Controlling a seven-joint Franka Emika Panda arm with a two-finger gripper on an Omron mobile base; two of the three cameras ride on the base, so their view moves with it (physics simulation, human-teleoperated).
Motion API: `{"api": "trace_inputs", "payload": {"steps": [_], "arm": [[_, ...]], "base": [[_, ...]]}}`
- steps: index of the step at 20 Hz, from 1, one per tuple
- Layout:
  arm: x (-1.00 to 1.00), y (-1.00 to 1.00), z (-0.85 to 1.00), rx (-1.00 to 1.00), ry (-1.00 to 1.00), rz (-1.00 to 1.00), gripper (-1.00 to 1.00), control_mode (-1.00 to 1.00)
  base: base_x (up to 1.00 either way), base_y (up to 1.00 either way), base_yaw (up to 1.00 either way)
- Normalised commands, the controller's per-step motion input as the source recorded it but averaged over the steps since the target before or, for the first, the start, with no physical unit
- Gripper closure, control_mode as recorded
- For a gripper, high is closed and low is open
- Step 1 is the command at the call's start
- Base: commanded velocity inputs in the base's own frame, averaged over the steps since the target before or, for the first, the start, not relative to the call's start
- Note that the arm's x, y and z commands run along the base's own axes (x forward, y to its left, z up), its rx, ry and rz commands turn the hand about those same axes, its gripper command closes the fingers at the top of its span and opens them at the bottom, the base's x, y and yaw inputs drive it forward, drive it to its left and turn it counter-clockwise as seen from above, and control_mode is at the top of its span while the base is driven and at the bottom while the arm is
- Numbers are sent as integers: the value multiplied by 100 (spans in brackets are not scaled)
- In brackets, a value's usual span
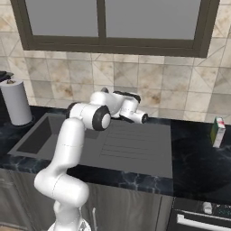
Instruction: Turn on the sink faucet. Then move the squash from the counter to the sink. Turn off the sink. Move the vegetable from the sink to the pot next to the stove. Finally move the pot to the rear left burner.
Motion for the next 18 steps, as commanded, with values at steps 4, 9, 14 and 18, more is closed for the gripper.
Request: {"api": "trace_inputs", "payload": {"steps": [4,9,14,18], "arm": [[0,-90,-68,8,2,0,100,-100],[0,-90,-77,9,2,0,100,-100],[0,-81,-78,8,6,0,100,-100],[0,-47,-37,9,8,0,100,-100]], "base": [[0,0,0],[0,0,0],[0,0,0],[0,0,0]]}}
